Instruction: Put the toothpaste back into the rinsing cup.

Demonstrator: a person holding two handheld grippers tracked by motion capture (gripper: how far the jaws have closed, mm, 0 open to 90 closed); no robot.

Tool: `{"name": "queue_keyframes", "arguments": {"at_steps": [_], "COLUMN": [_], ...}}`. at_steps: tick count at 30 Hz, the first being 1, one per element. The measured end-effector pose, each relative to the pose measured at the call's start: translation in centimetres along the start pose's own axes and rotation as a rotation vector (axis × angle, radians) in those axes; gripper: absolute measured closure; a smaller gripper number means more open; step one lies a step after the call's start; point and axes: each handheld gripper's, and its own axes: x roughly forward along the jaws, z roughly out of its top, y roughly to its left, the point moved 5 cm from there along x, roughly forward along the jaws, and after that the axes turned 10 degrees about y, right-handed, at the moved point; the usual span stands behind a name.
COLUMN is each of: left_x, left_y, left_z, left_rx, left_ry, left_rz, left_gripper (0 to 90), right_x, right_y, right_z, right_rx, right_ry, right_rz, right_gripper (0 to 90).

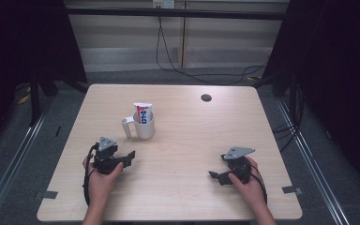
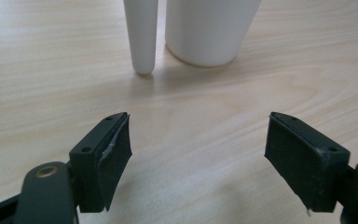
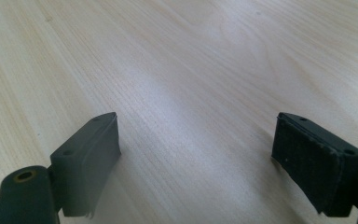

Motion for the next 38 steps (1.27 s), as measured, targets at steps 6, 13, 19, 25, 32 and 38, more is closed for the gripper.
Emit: {"name": "queue_keyframes", "arguments": {"at_steps": [6,13,19,25,32,38], "left_x": [0.2,0.4,0.5,0.6,0.6,0.6], "left_y": [0.2,0.0,-0.2,-0.4,-0.4,-0.4], "left_z": [-0.9,-1.1,-1.3,-1.3,-1.3,-1.3], "left_rx": [0.018,0.063,0.087,0.105,0.098,0.094], "left_ry": [0.03,0.073,0.102,0.112,0.111,0.109], "left_rz": [0.009,0.038,0.053,0.069,0.071,0.07], "left_gripper": [22.5,22.6,22.3,21.3,20.7,20.7], "right_x": [0.0,0.0,0.0,0.0,0.0,0.0], "right_y": [0.0,0.0,0.0,0.0,0.0,0.0], "right_z": [0.0,0.0,0.0,0.0,0.0,0.0], "right_rx": [0.0,0.001,-0.001,-0.001,-0.001,-0.002], "right_ry": [0.0,0.001,0.0,0.0,0.0,0.0], "right_rz": [0.0,0.0,0.0,0.0,0.0,0.0], "right_gripper": [14.5,14.5,14.5,14.5,14.5,14.5]}}
